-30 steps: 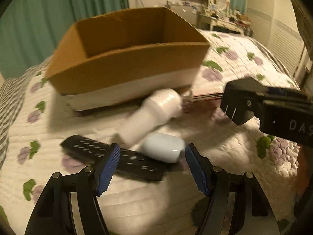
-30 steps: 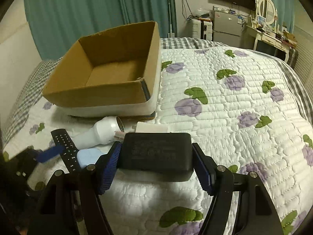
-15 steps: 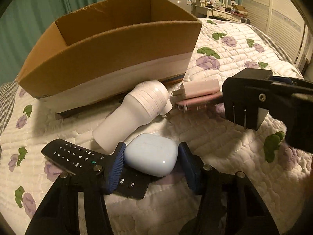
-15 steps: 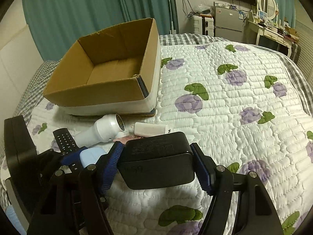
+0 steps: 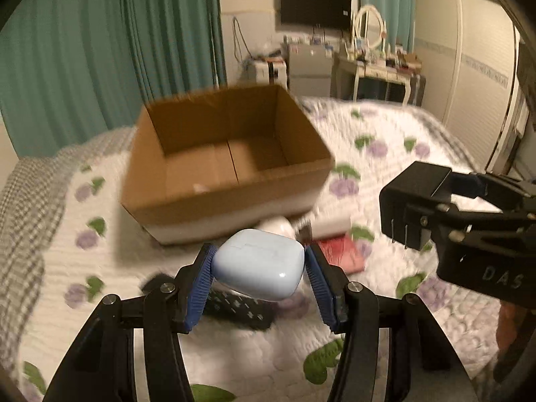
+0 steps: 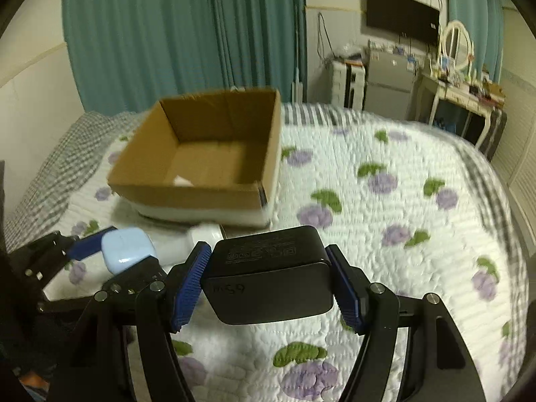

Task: Organize rigid objects
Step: 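Carry both items over the box and release them inside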

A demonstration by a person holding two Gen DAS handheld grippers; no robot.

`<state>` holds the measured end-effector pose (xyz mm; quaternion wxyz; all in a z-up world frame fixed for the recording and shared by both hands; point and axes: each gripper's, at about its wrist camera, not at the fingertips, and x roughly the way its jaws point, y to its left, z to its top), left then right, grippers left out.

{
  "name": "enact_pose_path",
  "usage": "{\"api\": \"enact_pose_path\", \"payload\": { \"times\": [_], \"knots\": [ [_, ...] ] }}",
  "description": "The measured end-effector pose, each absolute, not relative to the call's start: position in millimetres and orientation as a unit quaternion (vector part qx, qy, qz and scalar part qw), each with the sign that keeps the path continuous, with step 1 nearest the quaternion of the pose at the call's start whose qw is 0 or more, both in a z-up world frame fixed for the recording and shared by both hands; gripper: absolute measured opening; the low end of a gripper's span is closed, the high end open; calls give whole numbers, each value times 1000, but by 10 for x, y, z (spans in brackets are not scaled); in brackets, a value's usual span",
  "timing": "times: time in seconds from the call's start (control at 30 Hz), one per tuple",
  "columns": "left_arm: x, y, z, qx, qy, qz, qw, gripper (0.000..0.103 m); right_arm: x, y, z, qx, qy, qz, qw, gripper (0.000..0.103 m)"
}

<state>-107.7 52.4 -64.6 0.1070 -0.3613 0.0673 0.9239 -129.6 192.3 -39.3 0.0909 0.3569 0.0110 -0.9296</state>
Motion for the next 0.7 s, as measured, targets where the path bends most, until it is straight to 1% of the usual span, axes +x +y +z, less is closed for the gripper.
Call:
{"api": "enact_pose_path", "payload": {
  "times": [0.17, 0.33, 0.43, 0.5, 0.7],
  "knots": [
    [-1315, 365, -260, -329, 59, 938, 92, 55, -1488, 1810, -17, 320, 14, -940, 118, 69],
    [-1903, 254, -80, -322, 56, 943, 72, 55, -1849, 1762, 160, 297, 5, -945, 137, 69],
    [-2281, 268, -147, -326, 62, 941, 65, 55, -2131, 1776, 153, 297, 0, -944, 145, 69],
    [-2550, 295, -288, -336, 61, 937, 68, 55, -2332, 1766, 91, 301, 5, -943, 144, 69],
    [-2992, 364, -651, -359, 71, 928, 66, 56, -2612, 1816, -113, 311, -3, -938, 150, 69]
  ]
}}
